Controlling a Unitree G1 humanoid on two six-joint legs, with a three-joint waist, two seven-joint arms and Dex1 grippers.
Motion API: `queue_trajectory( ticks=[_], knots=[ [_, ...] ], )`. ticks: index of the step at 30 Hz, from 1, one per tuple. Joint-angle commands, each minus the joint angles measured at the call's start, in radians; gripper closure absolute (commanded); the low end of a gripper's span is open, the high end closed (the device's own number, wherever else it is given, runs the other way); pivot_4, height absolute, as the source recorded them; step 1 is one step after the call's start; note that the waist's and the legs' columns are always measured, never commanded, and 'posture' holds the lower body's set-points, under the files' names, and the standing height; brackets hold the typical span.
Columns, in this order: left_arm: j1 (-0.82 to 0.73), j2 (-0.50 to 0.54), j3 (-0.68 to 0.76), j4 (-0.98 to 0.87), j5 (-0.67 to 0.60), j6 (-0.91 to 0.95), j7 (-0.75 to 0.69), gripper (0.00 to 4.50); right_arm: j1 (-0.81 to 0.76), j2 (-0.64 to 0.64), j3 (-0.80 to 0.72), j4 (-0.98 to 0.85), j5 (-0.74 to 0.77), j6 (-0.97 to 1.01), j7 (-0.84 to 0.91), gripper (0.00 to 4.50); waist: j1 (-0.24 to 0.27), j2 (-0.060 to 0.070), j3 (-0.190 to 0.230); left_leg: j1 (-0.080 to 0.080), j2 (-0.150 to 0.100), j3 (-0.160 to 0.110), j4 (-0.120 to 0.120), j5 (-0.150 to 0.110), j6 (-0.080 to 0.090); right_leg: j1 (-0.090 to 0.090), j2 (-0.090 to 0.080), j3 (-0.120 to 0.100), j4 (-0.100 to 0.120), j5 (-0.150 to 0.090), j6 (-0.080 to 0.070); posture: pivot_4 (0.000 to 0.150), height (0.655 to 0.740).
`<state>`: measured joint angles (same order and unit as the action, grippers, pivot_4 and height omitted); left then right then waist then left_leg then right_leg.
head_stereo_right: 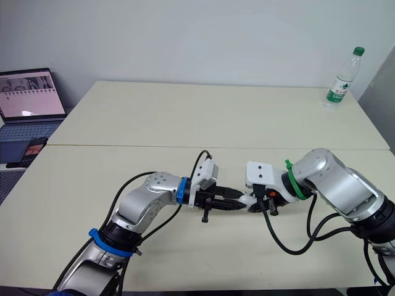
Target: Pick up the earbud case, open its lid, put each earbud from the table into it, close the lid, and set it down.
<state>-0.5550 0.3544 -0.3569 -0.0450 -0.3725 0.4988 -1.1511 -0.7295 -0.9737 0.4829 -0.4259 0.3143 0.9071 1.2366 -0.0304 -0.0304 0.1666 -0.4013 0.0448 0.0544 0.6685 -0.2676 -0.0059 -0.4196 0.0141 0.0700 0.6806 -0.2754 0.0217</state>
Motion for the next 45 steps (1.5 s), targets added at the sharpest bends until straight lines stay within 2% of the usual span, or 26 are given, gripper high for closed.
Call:
queue_trajectory(
  ticks=[1,5,7,11,22,25,29,40,42,43,45],
  knots=[
    [-0.003,0.005,-0.014,-0.025,-0.001,0.017,-0.008,3.7,-0.027,0.003,-0.04,-0.038,-0.001,-0.009,-0.003,3.7,0.0,0.0,0.0,0.0,0.0,0.0,0.0,0.0,0.0,0.0,0.0,0.0,0.0,0.0,0.0,0.15,0.7362],
    [-0.009,0.0,-0.008,-0.019,-0.013,0.038,-0.007,3.7,-0.027,0.007,-0.043,-0.038,-0.002,-0.008,-0.003,3.7,0.0,0.0,0.0,0.0,0.0,0.0,0.0,0.0,0.0,0.0,0.0,0.0,0.0,0.0,0.0,0.15,0.7362],
    [-0.012,-0.003,-0.002,-0.019,-0.016,0.04,-0.003,2.96,-0.027,0.007,-0.043,-0.038,-0.003,-0.008,-0.003,3.7,0.0,0.0,0.0,0.0,0.0,0.0,0.0,0.0,0.0,0.0,0.0,0.0,0.0,0.0,0.0,0.15,0.7362],
    [-0.013,-0.006,-0.004,-0.017,-0.001,0.03,0.007,1.8,-0.024,0.009,-0.047,-0.043,-0.003,-0.005,-0.004,3.7,0.0,0.0,0.0,0.0,0.0,-0.001,0.001,0.0,0.0,0.0,0.0,0.0,0.001,0.0,0.0,0.15,0.7362],
    [-0.004,-0.007,-0.007,-0.026,-0.006,0.036,-0.005,1.8,-0.024,0.013,-0.048,-0.048,-0.003,-0.005,-0.001,3.7,0.0,0.0,0.0,0.0,0.0,0.0,0.003,0.0,0.0,0.0,0.0,0.0,0.001,0.0,0.0,0.15,0.7362],
    [-0.004,-0.007,-0.008,-0.026,-0.008,0.041,-0.006,2.42,-0.023,0.014,-0.049,-0.049,-0.002,-0.004,-0.002,3.7,0.0,0.0,0.0,0.0,0.0,0.0,0.003,0.0,0.0,0.0,0.0,0.0,0.001,0.0,0.0,0.15,0.7362],
    [-0.002,-0.004,-0.012,-0.026,-0.009,0.043,-0.011,3.6,-0.024,0.018,-0.053,-0.052,0.001,0.003,-0.005,3.7,0.0,0.0,0.0,0.0,0.0,0.0,0.003,0.0,0.0,0.0,0.0,0.0,0.001,0.0,0.0,0.15,0.7362],
    [-0.003,-0.009,-0.005,-0.019,-0.006,0.041,-0.01,3.69,-0.023,0.037,-0.073,-0.048,0.008,0.011,-0.024,3.7,0.0,0.0,0.0,-0.001,0.0,0.0,0.005,0.0,0.0,0.001,0.0,0.0,0.001,0.0,0.0,0.15,0.7362],
    [-0.005,-0.012,0.002,-0.012,-0.007,0.041,-0.004,3.69,-0.019,0.03,-0.076,-0.046,0.005,-0.01,-0.016,2.96,0.0,0.0,0.0,-0.001,0.0,-0.001,0.006,0.0,0.0,0.001,0.0,0.0,0.002,0.0,0.0,0.15,0.7362],
    [-0.007,-0.013,0.005,-0.008,-0.006,0.04,-0.001,3.69,-0.016,0.023,-0.077,-0.047,0.005,-0.017,-0.008,2.75,0.0,0.0,0.0,-0.001,0.0,-0.001,0.007,0.0,0.0,0.001,0.0,0.0,0.002,0.0,0.0,0.15,0.7362],
    [-0.007,-0.015,0.015,0.0,-0.005,0.036,0.01,3.69,-0.008,0.012,-0.087,-0.049,0.01,-0.017,-0.006,1.96,0.0,0.0,0.0,-0.002,0.0,-0.001,0.008,0.0,0.0,0.001,0.0,-0.001,0.002,0.0,0.001,0.15,0.7362]
  ],
)
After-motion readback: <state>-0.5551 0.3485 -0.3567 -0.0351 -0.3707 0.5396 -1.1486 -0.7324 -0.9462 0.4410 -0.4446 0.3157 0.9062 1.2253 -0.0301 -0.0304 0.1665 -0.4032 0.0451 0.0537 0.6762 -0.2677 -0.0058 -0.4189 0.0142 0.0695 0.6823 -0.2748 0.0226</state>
